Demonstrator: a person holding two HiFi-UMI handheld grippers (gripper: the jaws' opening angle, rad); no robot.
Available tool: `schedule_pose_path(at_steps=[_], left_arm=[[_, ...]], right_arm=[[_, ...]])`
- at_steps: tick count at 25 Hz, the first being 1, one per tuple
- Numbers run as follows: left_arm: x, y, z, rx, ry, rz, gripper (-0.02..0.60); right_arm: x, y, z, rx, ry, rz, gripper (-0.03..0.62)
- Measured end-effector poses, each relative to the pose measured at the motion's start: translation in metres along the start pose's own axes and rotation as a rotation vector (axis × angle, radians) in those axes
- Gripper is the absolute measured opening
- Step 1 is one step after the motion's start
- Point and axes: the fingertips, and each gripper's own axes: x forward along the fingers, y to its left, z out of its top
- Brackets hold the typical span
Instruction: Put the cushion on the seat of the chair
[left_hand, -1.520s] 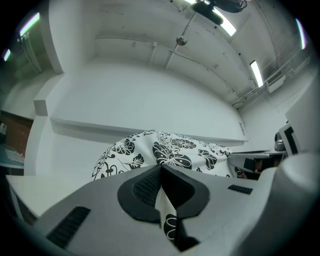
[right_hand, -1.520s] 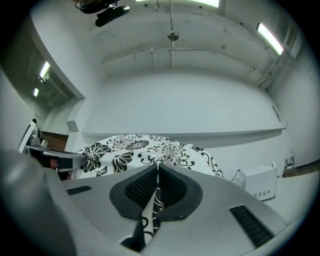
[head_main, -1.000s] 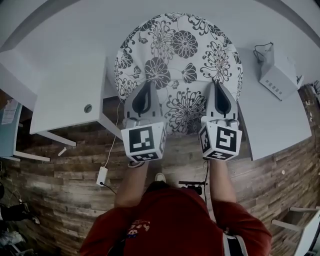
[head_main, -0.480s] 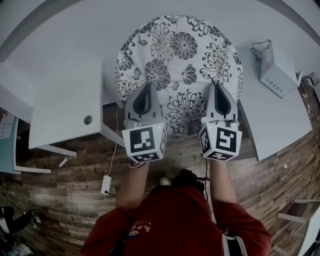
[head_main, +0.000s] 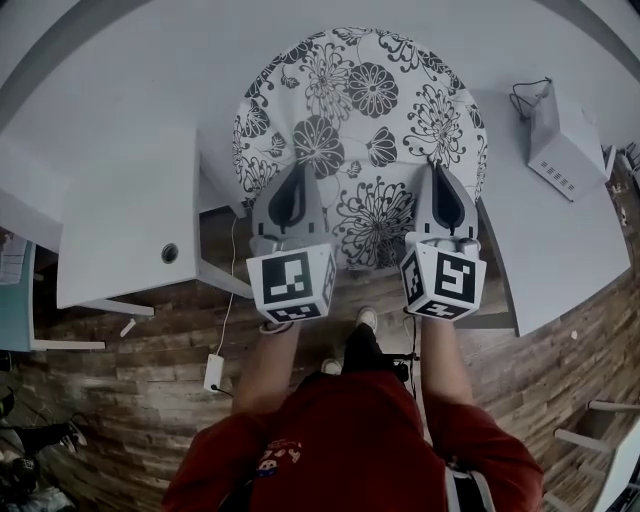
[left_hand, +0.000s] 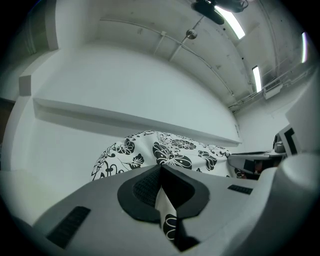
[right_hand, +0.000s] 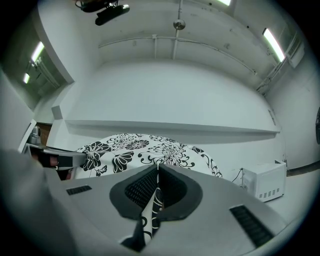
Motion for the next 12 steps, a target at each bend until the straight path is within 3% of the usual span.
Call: schedule_pose_path(at_steps=[12], left_arm=[[0.0008, 0.0023, -0.0031, 0.01, -0.008, -0.006, 0.029]], right_arm=[[-0.0009, 0.002, -0.0022, 0.002, -0.013, -0.006, 0.029]])
